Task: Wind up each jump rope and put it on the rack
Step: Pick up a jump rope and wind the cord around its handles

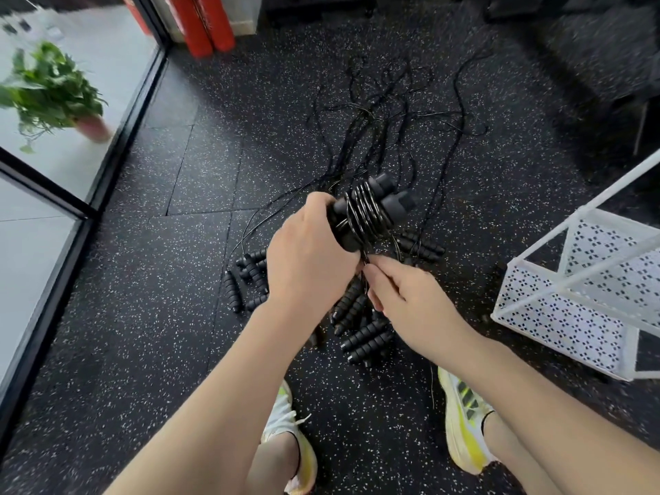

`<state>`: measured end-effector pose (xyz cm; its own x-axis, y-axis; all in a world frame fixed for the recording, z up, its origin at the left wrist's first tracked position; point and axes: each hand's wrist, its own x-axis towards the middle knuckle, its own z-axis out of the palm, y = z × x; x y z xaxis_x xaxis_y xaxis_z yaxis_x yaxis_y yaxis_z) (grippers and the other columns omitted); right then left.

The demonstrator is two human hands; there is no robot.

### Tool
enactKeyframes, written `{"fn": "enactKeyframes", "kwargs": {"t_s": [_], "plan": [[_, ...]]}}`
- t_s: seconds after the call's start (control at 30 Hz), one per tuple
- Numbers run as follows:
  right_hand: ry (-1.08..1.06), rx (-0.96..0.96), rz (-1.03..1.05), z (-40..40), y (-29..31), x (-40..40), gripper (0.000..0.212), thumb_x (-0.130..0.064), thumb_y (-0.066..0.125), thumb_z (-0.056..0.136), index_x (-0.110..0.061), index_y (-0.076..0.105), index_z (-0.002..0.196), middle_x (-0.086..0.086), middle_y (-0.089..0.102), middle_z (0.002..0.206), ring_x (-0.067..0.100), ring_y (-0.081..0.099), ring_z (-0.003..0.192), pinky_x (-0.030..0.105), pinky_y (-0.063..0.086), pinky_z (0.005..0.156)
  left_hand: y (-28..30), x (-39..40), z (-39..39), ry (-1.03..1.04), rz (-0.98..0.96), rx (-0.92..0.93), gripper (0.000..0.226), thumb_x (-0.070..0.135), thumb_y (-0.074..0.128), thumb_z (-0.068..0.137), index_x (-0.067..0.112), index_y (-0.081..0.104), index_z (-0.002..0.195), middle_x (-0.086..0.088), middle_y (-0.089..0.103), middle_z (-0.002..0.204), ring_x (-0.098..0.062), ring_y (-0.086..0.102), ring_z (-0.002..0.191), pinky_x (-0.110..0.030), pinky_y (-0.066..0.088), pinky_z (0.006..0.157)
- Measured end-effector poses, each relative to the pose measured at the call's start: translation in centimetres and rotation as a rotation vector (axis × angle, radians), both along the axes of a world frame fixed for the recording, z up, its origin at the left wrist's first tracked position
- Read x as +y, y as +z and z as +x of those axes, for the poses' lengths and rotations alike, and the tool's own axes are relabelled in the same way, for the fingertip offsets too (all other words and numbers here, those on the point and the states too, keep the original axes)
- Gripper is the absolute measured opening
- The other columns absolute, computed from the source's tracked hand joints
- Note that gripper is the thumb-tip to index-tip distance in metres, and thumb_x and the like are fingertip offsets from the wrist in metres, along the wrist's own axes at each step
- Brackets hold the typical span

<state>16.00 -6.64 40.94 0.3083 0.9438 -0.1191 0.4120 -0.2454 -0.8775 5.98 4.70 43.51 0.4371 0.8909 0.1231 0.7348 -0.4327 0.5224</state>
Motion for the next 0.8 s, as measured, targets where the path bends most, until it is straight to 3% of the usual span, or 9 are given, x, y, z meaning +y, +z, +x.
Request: {"fn": "enactKeyframes", "kwargs": {"t_s": [0.1,0.27,0.43,0.53,0.63,0.7,0.8], "plan": [[0.024,-0.137,-0.062,-0.4,0.9,-0.2,0.025,-0.028,0.042,0.107,-0.019,0.058,0.090,-0.006,0.055,0.060,0.004,0.051,0.047,0.018,0.036,0.047,-0.9,0.3,-0.1,-0.007,0.025,0.099,0.028,0.026,0.065,0.088,0.024,0.048,0.110,0.006,0.062,0.094,-0.025,0.059,0.086,-0.038,0.042,0.071],[0.130,-0.377,-0.164,-0.9,2.2,-0.6,0.021,-0.029,0.042,0.105,-0.017,0.052,0.091,-0.002,0.056,0.068,0.010,0.050,0.050,0.025,0.034,0.047,-2.1,0.0,0.0,0.020,0.014,0.155,0.030,0.020,0.061,0.091,0.019,0.034,0.101,0.001,0.054,0.086,-0.029,0.050,0.078,-0.039,0.035,0.069],[0.171,-0.463,-0.181,-1.2,3.4,-0.7,0.021,-0.028,0.043,0.105,-0.018,0.058,0.115,0.000,0.066,0.093,0.019,0.063,0.077,0.040,0.053,0.070,-2.5,-0.4,0.0,-0.024,0.051,0.285,0.035,0.014,0.061,0.089,0.019,0.029,0.102,-0.003,0.061,0.099,-0.031,0.057,0.095,-0.039,0.035,0.076],[0.158,-0.450,-0.143,0.1,4.0,-0.3,0.020,-0.024,0.046,0.104,-0.024,0.062,0.117,-0.006,0.070,0.092,0.013,0.066,0.078,0.040,0.057,0.073,-2.5,-1.3,-0.1,-0.162,0.060,0.315,0.040,0.019,0.064,0.084,0.018,0.035,0.112,-0.002,0.058,0.106,-0.030,0.054,0.101,-0.041,0.040,0.084],[0.101,-0.475,-0.099,2.0,4.3,-0.1,0.014,-0.032,0.050,0.104,-0.032,0.062,0.111,-0.011,0.070,0.085,0.008,0.065,0.074,0.037,0.057,0.071,-2.9,-2.0,-0.3,-0.314,0.085,0.267,0.048,0.029,0.068,0.080,0.018,0.040,0.119,0.000,0.055,0.109,-0.028,0.052,0.102,-0.042,0.041,0.085],[0.054,-0.471,-0.093,3.3,4.7,-0.2,0.008,-0.042,0.062,0.096,-0.035,0.062,0.100,-0.016,0.070,0.083,-0.001,0.061,0.069,0.031,0.053,0.066,-3.1,-1.9,-0.5,-0.394,0.098,0.286,0.053,0.029,0.071,0.078,0.019,0.043,0.123,0.002,0.055,0.113,-0.027,0.051,0.103,-0.041,0.040,0.086],[-0.011,-0.486,-0.099,5.1,5.1,-0.3,0.027,-0.056,0.077,0.076,-0.036,0.063,0.087,-0.024,0.065,0.080,-0.007,0.057,0.074,0.024,0.043,0.062,-2.8,-1.5,-0.8,-0.477,0.117,0.276,0.056,0.025,0.072,0.079,0.023,0.044,0.128,0.004,0.058,0.116,-0.024,0.049,0.106,-0.038,0.037,0.088]]}}
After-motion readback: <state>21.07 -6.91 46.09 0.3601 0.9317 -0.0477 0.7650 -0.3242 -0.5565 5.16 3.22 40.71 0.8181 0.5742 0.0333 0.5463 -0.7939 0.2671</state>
